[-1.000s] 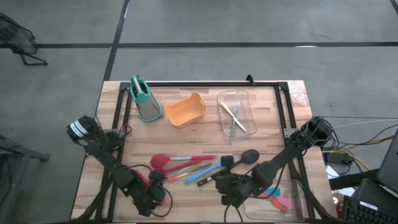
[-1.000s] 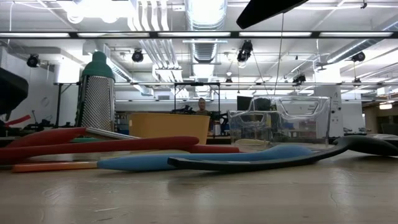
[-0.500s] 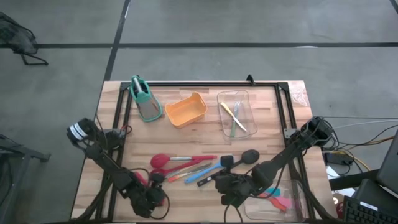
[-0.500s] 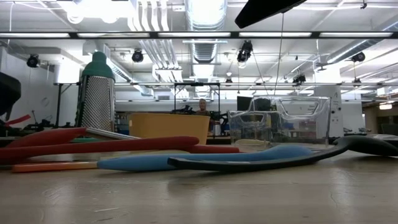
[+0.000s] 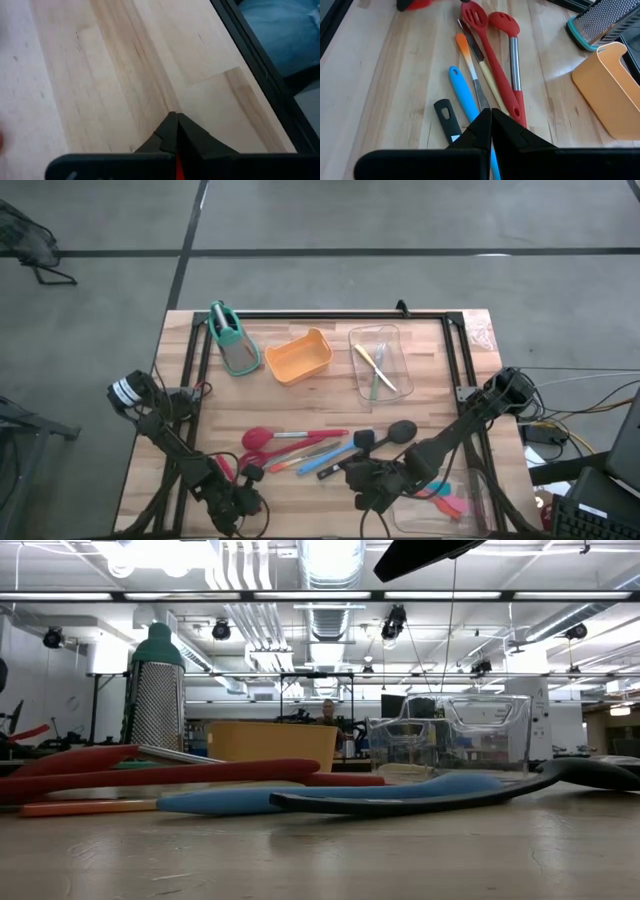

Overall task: Pick & Place Kitchen Items
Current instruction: Put the red spatula into the bottom transparent bin

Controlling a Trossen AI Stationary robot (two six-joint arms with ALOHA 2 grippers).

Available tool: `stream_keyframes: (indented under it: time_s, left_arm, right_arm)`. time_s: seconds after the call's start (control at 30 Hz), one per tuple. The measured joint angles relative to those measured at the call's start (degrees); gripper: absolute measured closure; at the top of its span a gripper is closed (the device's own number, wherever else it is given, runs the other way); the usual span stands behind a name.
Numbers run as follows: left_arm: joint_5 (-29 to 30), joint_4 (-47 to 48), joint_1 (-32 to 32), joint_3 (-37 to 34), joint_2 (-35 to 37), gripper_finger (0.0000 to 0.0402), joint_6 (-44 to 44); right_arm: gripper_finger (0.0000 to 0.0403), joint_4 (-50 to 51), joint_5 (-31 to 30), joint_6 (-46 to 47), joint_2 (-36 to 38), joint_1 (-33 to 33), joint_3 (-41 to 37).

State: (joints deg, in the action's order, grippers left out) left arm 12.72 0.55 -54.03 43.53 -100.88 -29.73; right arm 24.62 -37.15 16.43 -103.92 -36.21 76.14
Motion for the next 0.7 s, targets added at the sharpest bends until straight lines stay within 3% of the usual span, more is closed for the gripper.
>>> stream_keyframes:
  time_s: [0.43,0.7]
  left_arm:
    - [5.00,11.22,-1.39,-0.17,18.34,0.0400,0.40]
    - [1.22,29.84,-1.96,-0.17,23.32,0.0383,-17.59]
  right_arm:
    - [0.0394,-0.06,-0.02,0.00,0.00,0.05,-0.13]
    - [0.0394,-0.08,-0.02,0.02,0.00,0.03,-0.26]
